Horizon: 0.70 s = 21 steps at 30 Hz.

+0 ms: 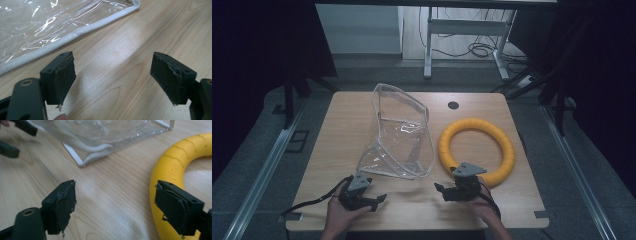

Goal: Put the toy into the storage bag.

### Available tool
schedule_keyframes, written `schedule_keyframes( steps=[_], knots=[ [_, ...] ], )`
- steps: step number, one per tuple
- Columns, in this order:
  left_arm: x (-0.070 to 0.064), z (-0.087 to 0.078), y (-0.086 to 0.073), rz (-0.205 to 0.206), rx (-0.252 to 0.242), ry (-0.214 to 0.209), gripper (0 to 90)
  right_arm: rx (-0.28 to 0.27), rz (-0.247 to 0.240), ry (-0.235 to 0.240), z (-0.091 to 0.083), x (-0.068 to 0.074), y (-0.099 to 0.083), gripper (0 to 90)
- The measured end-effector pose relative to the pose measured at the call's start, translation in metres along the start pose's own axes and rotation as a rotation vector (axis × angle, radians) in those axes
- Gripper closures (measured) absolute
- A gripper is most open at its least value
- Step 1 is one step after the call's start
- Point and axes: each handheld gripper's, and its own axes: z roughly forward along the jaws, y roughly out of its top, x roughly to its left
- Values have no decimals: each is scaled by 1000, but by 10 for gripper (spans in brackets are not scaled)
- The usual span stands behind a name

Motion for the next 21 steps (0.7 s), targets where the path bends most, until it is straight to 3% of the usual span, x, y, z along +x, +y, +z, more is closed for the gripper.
schedule_keyframes(
  steps=[5,6,10,12,16,21],
  knots=[
    [-1,0,0,-7,-4,-10,190,-5,-26,13,0,2,-1,214],
    [-1,0,0,-10,-5,-13,189,-8,-19,37,0,1,-2,225],
    [0,-1,0,-14,1,-19,191,-19,-17,38,0,1,-4,229],
    [0,-1,0,-15,12,-3,191,-23,-11,39,0,-1,-5,226],
    [-1,-1,0,-31,17,-4,184,-29,-46,26,-1,1,-7,242],
    [0,-2,1,-35,12,3,178,-35,-30,34,-3,-1,-6,245]
  ],
)
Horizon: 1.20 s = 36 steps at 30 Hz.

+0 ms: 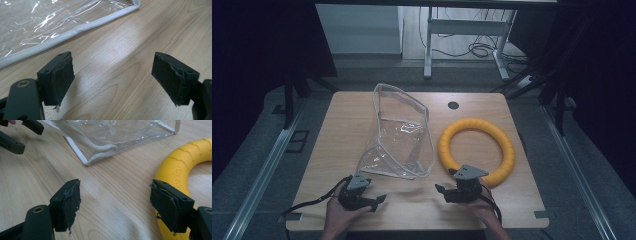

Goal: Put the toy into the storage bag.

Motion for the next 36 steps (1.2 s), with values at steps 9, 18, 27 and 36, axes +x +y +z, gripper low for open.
schedule_keyframes(
  steps=[9,18,27,36],
  knots=[
    [1,-1,0,10,1,11,167,16,-4,21,-12,0,9,222],
    [0,2,-1,16,-1,15,177,29,-62,8,-28,-17,27,234],
    [1,3,-1,28,9,18,184,123,-54,23,-34,-45,40,243],
    [1,3,-1,28,10,20,184,230,-76,15,-36,-62,52,251]
  ],
)
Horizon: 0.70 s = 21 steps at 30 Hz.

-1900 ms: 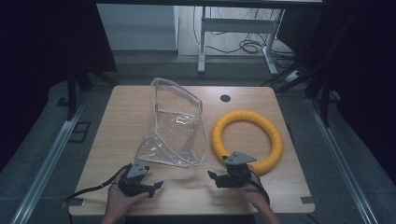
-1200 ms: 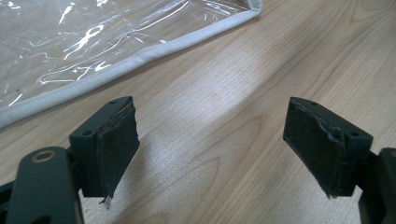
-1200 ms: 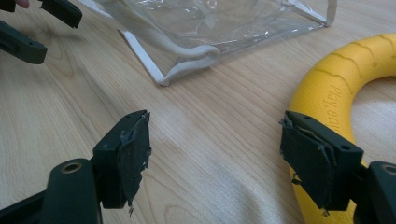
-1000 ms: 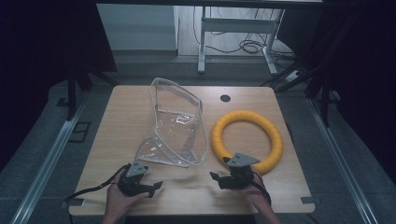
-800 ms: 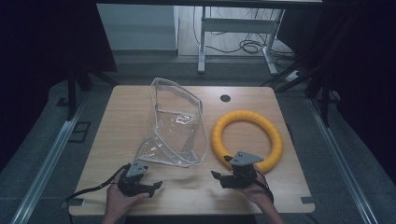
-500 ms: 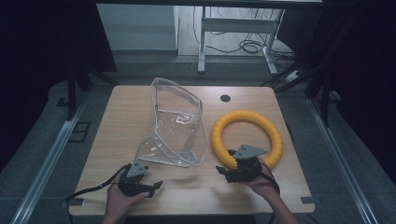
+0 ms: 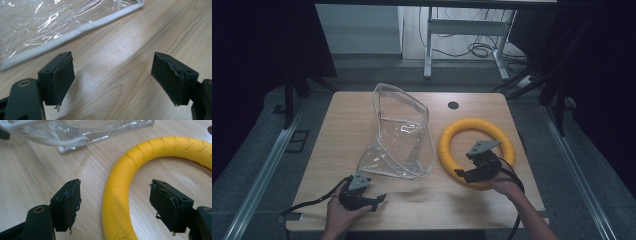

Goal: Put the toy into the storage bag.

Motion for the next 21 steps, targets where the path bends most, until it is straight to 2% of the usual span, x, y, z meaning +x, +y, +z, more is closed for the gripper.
schedule_keyframes(
  steps=[12,21],
  knots=[
    [0,1,0,4,5,-1,185,110,-35,7,4,-9,10,285],
    [0,2,0,4,7,-3,185,267,-71,38,19,-10,5,276]
  ],
)
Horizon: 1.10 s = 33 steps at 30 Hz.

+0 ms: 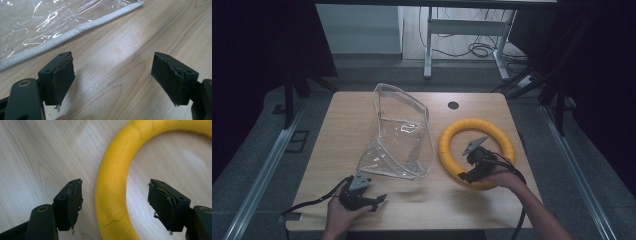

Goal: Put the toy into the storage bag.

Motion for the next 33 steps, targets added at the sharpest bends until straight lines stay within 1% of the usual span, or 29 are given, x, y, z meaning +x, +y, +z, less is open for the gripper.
schedule_keyframes(
  steps=[2,3,4,5,6,10,11,12,14,16,17,18,19,22,24,26,27,31,33],
  knots=[
    [0,0,0,-1,0,0,185,24,-6,4,4,0,-1,276],
    [0,0,0,-1,0,0,185,24,-6,4,4,0,-1,276],
    [0,0,0,-2,0,1,185,48,-11,5,7,0,-2,277],
    [0,0,0,-2,0,1,185,48,-11,5,7,0,-2,277],
    [0,0,0,-2,1,1,185,69,-15,5,10,-1,-2,277],
    [0,1,0,-2,7,-3,185,103,-21,16,15,-2,-2,278],
    [0,1,0,-2,7,-3,185,103,-21,16,15,-2,-2,278],
    [0,2,0,-3,8,-5,186,124,-34,24,18,-1,-1,278],
    [0,2,0,-3,7,-6,186,142,-43,27,22,0,0,280],
    [0,2,0,-3,6,-6,186,150,-42,30,24,0,1,280],
    [0,1,0,-3,7,-5,186,170,-47,32,29,1,4,286],
    [0,1,0,-2,7,-6,186,178,-53,32,31,1,5,288],
    [0,1,0,-2,7,-6,186,178,-53,32,31,1,5,288],
    [0,1,0,-1,8,-6,186,215,-49,48,42,-1,9,315],
    [0,1,0,-1,7,-6,186,225,-47,38,45,-1,11,336],
    [0,1,0,-1,7,-7,186,229,-49,49,48,-2,12,343],
    [0,2,0,-2,7,-7,186,240,-51,41,49,-2,13,346],
    [0,2,0,-1,7,-7,186,256,-50,44,50,-2,16,353],
    [0,2,0,0,7,-5,186,274,-62,46,53,-1,20,357]
  ],
)
